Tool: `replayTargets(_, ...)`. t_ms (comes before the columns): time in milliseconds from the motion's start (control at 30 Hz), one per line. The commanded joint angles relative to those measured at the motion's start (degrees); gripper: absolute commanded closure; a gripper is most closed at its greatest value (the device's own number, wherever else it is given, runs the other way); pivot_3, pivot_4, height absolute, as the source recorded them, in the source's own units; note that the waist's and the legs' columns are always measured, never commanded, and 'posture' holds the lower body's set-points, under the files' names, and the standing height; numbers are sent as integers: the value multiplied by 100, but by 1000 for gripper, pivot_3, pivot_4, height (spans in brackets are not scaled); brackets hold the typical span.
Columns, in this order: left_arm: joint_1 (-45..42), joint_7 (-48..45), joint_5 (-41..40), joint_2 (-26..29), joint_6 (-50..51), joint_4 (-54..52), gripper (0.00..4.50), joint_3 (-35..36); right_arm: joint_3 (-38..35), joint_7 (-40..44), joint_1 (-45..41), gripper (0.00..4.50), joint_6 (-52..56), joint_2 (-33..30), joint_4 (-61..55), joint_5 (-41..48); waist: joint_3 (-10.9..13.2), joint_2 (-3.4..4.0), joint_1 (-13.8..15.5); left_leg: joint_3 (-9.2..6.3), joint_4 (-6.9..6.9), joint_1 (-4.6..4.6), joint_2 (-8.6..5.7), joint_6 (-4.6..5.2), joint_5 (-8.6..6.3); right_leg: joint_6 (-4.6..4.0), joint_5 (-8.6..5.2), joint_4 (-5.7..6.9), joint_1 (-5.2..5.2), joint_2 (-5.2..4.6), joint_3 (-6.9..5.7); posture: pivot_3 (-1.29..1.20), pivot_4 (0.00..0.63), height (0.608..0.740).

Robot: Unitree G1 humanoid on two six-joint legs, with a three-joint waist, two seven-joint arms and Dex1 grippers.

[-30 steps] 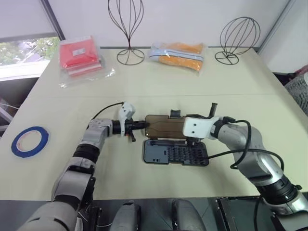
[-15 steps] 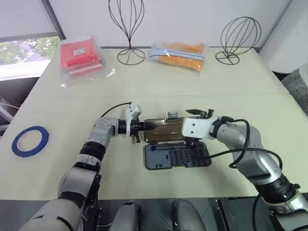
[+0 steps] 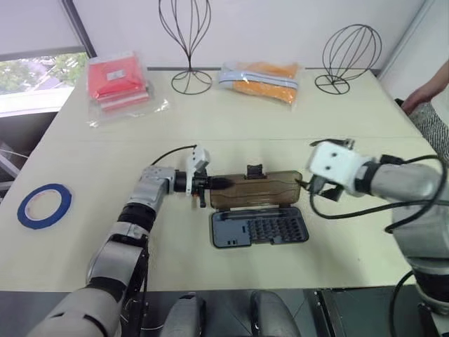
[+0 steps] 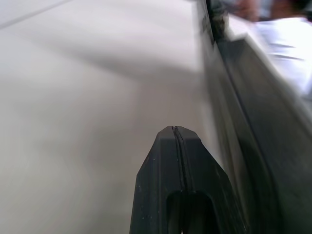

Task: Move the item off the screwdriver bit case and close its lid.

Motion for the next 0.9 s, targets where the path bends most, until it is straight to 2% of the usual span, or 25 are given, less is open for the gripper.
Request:
replayTargets(33,173,-628,-198,313,305,-778,4500,-168,-665,-100,268,25,156,-283,-142,146,0,2,-1,0,-1,1,0,0,0,0,0,0,0,0,1,0,150,740)
replayTargets(233,464,-1068,-265,544,439,-1492,4500,-663,-1690,44,1118,25,437,-677,-403,475,0,2,27,0,2,3,0,2,-1,0,0,0,6,-1,5,0,150,740)
replayTargets(400,501,-929,153,88,-30,-1012,4500,-1135,-2169,17,1450,25,816,-612,-711,921,0,2,73,0,10,4,-1,3,-1,0,0,-1,10,-2,7,0,150,740)
replayTargets(567,569,-708,683,-136,-994,-121,4500,-1474,-1911,-265,1532,25,1171,-39,-1198,1561,-8,12,122,-2,8,20,0,5,-3,0,0,-1,21,-1,7,0,150,740)
replayTargets(733,510,-689,740,-217,-1185,79,4500,-1544,-1782,-342,1440,25,1174,404,-1355,2320,-9,12,136,-7,17,26,-1,7,-2,0,0,-2,39,-2,8,0,150,740)
replayTargets(900,539,-791,752,-140,-1236,53,4500,-1641,-1499,-449,1380,25,1167,531,-1493,2968,-13,14,135,-15,18,30,-2,7,-2,0,0,-2,43,-2,6,0,150,740)
